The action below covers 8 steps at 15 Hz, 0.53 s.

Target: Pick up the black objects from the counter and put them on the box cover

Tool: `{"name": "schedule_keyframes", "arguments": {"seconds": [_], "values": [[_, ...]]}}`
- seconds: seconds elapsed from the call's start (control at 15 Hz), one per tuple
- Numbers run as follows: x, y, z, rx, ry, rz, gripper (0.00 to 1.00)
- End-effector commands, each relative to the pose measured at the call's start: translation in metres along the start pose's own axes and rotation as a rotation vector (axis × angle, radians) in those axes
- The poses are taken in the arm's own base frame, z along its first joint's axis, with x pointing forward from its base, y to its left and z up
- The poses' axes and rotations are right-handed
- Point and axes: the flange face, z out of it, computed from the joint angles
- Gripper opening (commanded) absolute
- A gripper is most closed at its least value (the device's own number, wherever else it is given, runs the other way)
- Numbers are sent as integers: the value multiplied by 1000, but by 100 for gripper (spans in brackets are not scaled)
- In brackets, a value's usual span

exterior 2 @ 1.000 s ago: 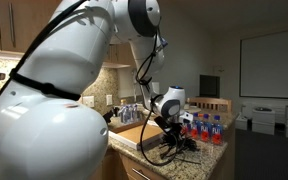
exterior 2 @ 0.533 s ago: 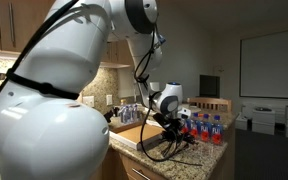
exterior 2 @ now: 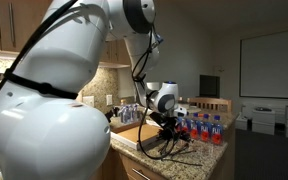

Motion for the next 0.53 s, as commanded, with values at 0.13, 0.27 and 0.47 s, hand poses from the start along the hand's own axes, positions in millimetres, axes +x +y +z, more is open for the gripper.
{"name": "schedule_keyframes", "arguments": {"seconds": [0.13, 0.27, 0.47], "values": [[-5, -21, -19, -10, -27, -22, 8], [-8, -33, -27, -11, -29, -41, 8], [-16, -59, -31, -31, -34, -63, 8]]}}
